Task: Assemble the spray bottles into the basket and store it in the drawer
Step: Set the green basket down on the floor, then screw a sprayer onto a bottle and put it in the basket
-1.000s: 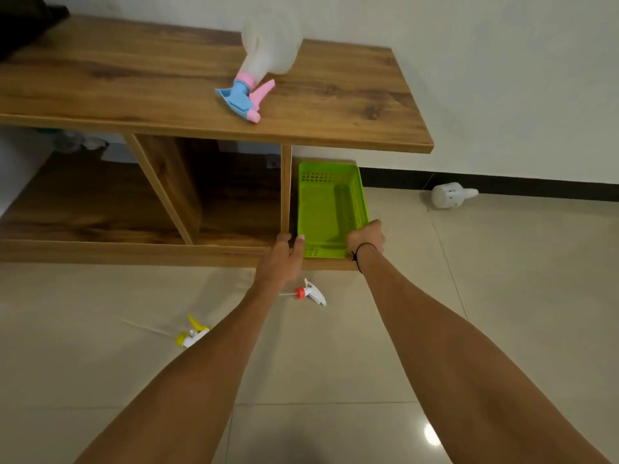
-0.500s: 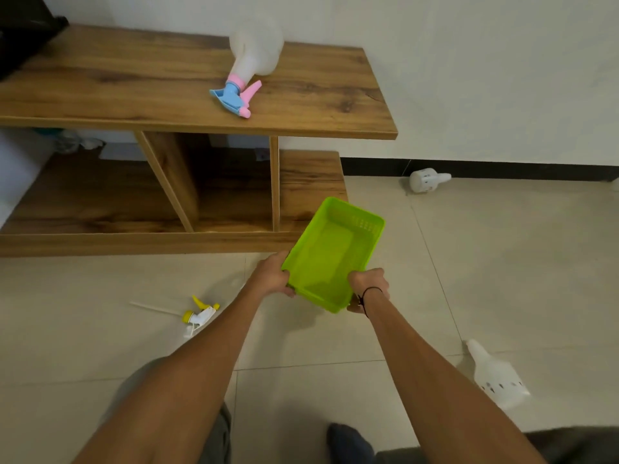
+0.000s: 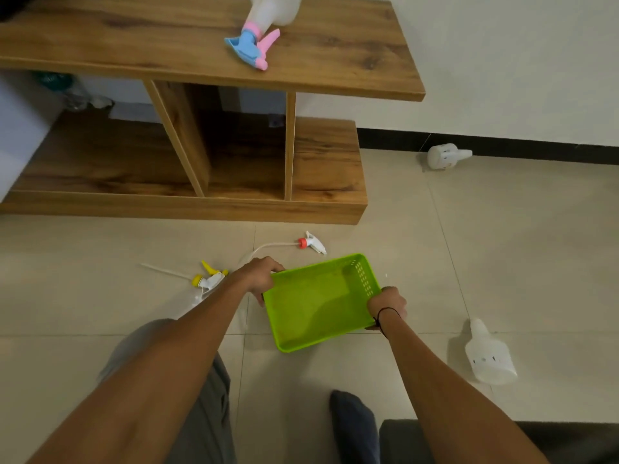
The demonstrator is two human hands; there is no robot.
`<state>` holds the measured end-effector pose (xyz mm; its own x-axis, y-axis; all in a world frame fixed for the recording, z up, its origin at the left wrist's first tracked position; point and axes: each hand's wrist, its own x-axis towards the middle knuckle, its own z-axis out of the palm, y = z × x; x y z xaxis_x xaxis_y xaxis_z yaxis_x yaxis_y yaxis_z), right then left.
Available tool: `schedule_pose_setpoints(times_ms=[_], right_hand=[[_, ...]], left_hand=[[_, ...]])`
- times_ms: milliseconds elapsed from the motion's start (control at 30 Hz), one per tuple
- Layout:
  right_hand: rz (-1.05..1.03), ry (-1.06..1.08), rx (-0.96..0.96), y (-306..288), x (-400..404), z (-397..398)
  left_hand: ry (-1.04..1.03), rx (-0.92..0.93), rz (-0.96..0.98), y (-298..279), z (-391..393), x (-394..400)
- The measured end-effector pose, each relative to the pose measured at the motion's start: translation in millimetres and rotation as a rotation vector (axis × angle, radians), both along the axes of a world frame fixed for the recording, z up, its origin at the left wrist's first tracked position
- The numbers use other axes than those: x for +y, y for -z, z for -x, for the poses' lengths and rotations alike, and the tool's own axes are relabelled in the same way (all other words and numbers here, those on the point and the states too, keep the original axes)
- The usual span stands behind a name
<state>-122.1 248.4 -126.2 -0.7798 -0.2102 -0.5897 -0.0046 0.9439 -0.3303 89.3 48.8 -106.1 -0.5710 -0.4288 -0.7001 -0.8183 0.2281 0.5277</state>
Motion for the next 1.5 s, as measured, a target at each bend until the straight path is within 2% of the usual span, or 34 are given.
schedule_pose_setpoints(times_ms=[200, 367, 500, 700, 867, 1067, 1233, 1367, 1500], right_hand=[[-0.177, -0.254, 0.051, 20.1, -2.5, -8.4], [-0.244, -0.353, 0.030, 32.1, -1.5, -2.5], [-0.304, -0.406, -0.039, 14.0, -11.7, 7.4], [-0.209, -0.480, 0.070, -12.7, -56.0, 25.8], [-0.091, -0.544, 0.267, -14.4, -88.0, 21.1], [0.042, -0.701, 0.261, 2.7, -125.2, 13.7], [0.096, -0.870, 0.255, 24.9, -160.6, -0.8], [0.101, -0.887, 0.250, 40.2, -179.4, -8.8], [0.054, -0.988, 0.340, 28.7, -182.7, -3.1]], left_hand=[[0.027, -0.069, 0.081, 18.0, -7.2, -0.9], [0.130, -0.161, 0.330, 44.1, -5.3, 1.2], [0.128, -0.184, 0.437, 40.3, 1.5, -5.1], [0.104, -0.132, 0.535, 25.0, 18.6, -15.1], [0.039, -0.041, 0.545, 26.7, 29.1, -28.4], [0.022, -0.020, 0.639, 43.4, 32.8, -51.5], [0.105, -0.120, 0.663, 69.9, 24.9, -68.0], [0.054, -0.113, 0.669, 82.8, 14.2, -76.2], [-0.050, -0.034, 0.613, 75.1, 20.0, -76.0]])
